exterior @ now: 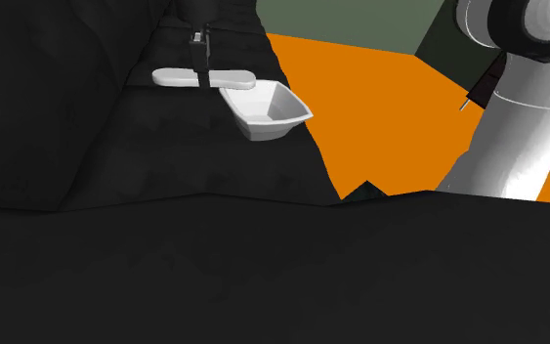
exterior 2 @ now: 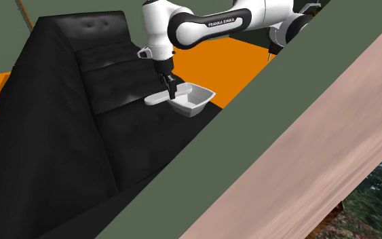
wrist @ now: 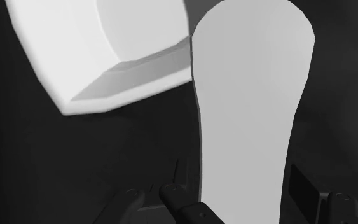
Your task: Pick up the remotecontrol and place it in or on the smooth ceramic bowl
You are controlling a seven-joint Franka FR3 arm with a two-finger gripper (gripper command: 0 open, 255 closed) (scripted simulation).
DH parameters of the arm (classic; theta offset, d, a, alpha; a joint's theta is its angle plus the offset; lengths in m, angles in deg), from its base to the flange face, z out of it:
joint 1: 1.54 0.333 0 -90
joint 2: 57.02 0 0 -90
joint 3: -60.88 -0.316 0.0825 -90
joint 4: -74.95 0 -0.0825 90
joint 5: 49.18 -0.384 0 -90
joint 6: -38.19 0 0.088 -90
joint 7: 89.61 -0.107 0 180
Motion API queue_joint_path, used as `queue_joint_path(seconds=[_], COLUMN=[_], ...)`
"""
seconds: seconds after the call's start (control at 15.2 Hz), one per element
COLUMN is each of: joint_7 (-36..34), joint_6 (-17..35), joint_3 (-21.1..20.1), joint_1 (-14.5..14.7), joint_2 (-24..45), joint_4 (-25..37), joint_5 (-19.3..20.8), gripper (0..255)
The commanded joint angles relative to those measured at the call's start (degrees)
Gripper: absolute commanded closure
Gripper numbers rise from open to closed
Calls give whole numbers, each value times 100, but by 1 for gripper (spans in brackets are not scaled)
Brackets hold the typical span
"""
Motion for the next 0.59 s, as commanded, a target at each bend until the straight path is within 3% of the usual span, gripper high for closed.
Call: queue_joint_path(seconds=[0.0,0.53], joint_7=[271,1328], joint_6=[144,455], joint_3=[80,501], joint_1=[-212,-875], joint_2=[-301,-1071], joint_4=[-411,-1378], joint_5=[-84,-260], gripper=[255,255])
